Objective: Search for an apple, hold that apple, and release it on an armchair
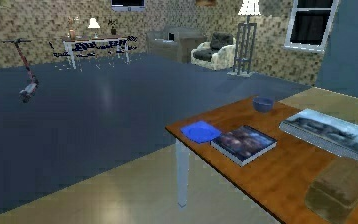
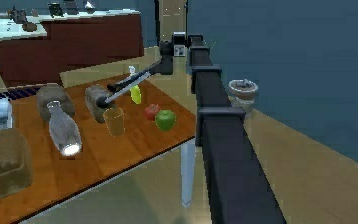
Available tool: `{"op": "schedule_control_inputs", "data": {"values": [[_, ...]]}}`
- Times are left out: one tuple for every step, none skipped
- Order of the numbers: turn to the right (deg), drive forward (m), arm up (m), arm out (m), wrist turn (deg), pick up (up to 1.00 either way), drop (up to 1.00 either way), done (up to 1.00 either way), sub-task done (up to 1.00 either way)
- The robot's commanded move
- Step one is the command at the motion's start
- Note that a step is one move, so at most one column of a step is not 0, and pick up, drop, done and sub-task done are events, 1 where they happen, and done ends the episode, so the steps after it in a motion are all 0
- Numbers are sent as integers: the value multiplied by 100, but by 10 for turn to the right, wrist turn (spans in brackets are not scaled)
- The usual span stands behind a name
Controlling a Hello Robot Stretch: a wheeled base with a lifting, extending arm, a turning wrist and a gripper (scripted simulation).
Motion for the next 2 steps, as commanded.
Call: {"op": "schedule_control_inputs", "data": {"values": [[0,0,0,0,450,0,0,0,0],[0,0,0,0,330,0,0,0,0]]}}
